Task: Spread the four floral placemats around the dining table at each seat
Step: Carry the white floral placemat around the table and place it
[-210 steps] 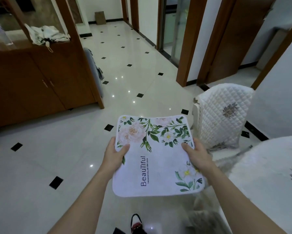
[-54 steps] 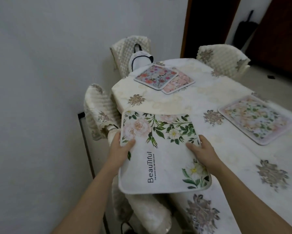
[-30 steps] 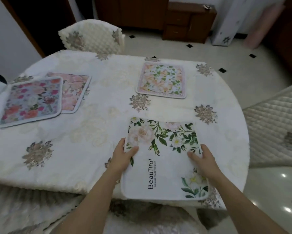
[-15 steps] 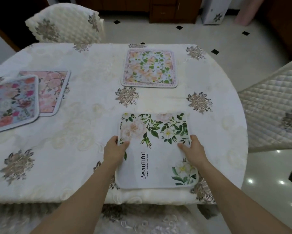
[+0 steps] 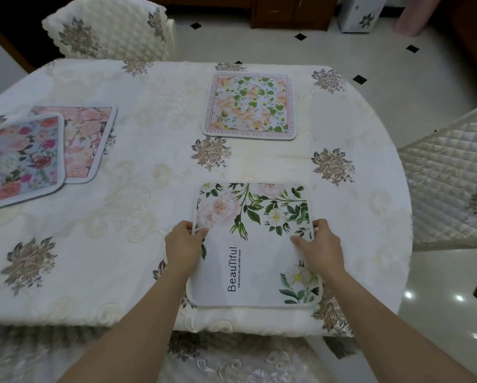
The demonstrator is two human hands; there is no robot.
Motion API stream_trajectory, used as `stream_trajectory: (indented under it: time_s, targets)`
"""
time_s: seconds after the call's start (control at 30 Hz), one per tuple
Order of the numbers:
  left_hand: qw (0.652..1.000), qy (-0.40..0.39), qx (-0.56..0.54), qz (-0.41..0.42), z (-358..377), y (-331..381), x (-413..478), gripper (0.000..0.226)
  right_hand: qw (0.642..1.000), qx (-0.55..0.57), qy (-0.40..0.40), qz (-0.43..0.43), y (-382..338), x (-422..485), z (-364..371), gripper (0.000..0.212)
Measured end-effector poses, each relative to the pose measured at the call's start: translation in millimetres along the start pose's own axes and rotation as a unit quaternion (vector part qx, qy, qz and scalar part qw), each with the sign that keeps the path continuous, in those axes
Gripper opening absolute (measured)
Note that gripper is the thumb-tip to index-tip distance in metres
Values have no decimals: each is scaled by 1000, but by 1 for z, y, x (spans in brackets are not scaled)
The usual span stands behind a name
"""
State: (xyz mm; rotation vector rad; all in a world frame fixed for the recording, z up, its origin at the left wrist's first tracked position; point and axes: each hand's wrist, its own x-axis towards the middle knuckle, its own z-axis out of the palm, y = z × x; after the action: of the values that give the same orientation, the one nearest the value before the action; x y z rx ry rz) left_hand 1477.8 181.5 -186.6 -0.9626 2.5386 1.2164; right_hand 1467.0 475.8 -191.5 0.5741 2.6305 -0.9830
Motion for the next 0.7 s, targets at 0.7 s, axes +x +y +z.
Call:
stream_trajectory:
  time_s: [0.7]
  targets:
    - [861, -69, 371, 341, 39, -29, -13, 80, 907, -294, 17, -303, 28, -10, 47, 79]
